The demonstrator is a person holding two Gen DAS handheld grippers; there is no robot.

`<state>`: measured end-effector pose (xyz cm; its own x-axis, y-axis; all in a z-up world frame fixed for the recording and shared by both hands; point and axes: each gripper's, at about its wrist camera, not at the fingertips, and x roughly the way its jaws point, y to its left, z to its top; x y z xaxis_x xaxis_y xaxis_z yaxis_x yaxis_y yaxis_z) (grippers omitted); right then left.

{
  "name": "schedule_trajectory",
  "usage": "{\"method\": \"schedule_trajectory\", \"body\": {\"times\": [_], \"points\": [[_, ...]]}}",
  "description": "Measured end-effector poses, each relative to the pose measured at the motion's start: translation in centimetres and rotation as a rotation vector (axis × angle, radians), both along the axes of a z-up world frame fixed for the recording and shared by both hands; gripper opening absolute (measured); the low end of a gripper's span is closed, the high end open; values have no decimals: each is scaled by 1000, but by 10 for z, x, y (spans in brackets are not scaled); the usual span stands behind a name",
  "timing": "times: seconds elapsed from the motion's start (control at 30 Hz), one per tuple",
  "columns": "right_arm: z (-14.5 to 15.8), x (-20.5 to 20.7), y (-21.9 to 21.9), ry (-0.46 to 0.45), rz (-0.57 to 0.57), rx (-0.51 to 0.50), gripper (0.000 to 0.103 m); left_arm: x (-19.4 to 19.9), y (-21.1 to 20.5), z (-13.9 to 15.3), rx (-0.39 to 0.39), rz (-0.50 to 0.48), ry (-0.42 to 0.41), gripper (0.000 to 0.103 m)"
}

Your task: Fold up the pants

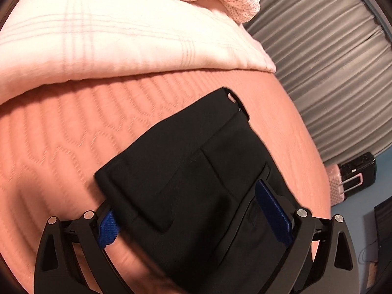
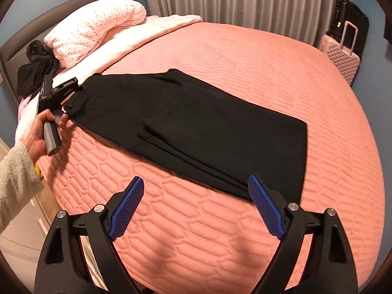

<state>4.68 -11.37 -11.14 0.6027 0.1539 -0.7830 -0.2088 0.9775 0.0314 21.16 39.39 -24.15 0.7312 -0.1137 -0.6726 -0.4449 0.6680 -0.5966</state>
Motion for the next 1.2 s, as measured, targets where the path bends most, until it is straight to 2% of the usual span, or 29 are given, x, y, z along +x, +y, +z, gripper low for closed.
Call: {"method": "schedule_trajectory", "body": {"times": [0.03,0.07,0.1,0.13,0.23,0.3,0.43,0.5,0.63,0.7,0.77,0.8,0.87,0.93,0.97,1.0,1.03,1.13,1.17,1.2], "points": [[0,1,-3,2,-7,5,86,3,0,1,7,3,-2,87],[0,1,-5,3,-15,12,86,5,0,1,23,9,7,72],[1,0,-8,0,-28,15,86,7,0,3,37,14,12,51],[3,-1,-12,-5,-40,18,86,8,0,6,33,1,-2,46],[4,-1,-24,-9,-64,29,86,14,-7,17,86,-24,-4,39],[3,-1,-33,-7,-77,42,86,18,-18,29,156,-45,-7,33],[0,-3,-50,-6,-113,63,86,19,-60,77,308,-129,-97,25],[0,-6,-60,-12,-133,75,86,20,-94,108,386,-184,-149,19],[-1,-12,-86,-15,-189,109,86,22,-167,151,414,-340,-270,13],[-1,-19,-106,-24,-231,146,86,21,-218,169,458,-414,-297,13],[-1,-27,-126,-31,-274,170,86,17,-268,179,447,-518,-352,7],[-2,-31,-133,-34,-289,177,86,13,-299,185,438,-594,-400,0],[-2,-42,-154,-39,-324,192,86,-3,-371,195,472,-738,-450,0],[-4,-51,-171,-42,-350,207,86,-23,-432,190,460,-879,-469,0],[-4,-54,-178,-42,-362,209,86,-34,-460,184,457,-941,-462,0],[-5,-60,-189,-43,-385,214,86,-45,-488,176,467,-990,-448,7],[-6,-65,-198,-44,-404,225,86,-55,-507,166,455,-1013,-432,8],[-7,-76,-219,-48,-441,250,87,-64,-518,142,406,-1007,-346,9],[-7,-76,-223,-46,-447,253,89,-62,-511,136,385,-991,-323,15],[-7,-75,-224,-43,-444,254,89,-57,-493,129,339,-953,-289,34]]}}
